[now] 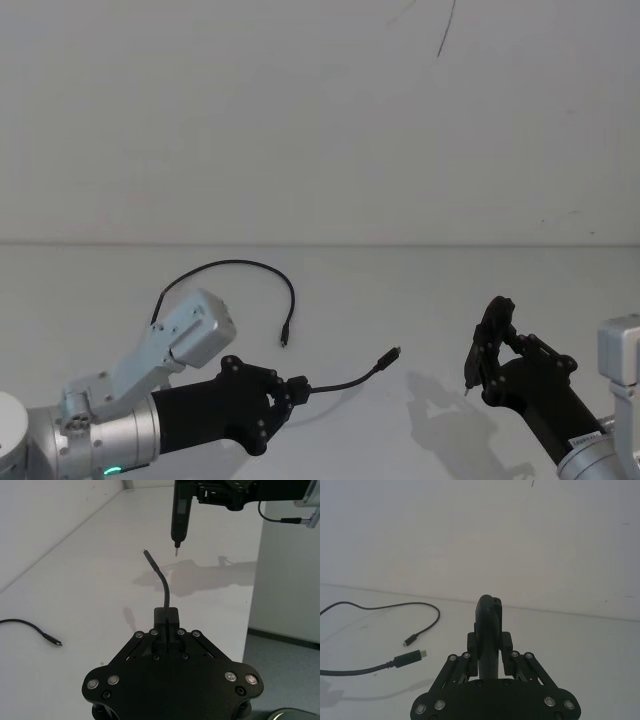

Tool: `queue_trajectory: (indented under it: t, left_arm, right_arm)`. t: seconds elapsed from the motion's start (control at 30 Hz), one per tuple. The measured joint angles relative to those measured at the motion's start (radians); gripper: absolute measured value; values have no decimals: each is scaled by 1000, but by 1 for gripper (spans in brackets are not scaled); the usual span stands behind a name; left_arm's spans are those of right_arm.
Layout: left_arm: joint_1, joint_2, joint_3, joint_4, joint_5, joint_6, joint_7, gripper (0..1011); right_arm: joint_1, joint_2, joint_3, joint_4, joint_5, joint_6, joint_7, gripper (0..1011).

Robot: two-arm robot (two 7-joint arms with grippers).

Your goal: Pick up the data cable with the one hand.

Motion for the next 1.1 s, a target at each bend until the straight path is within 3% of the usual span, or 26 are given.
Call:
queue_trajectory:
  t: [0.47, 1.1]
  left_arm:
    - [10, 34, 4, -24, -1, -4, -4, 32]
    - [14, 47, 6, -32, -1, -9, -6, 32]
  right_arm:
    - [5, -4, 0, -11, -2, -2, 7, 269]
    - [43, -48, -2, -56, 81, 49, 73, 269]
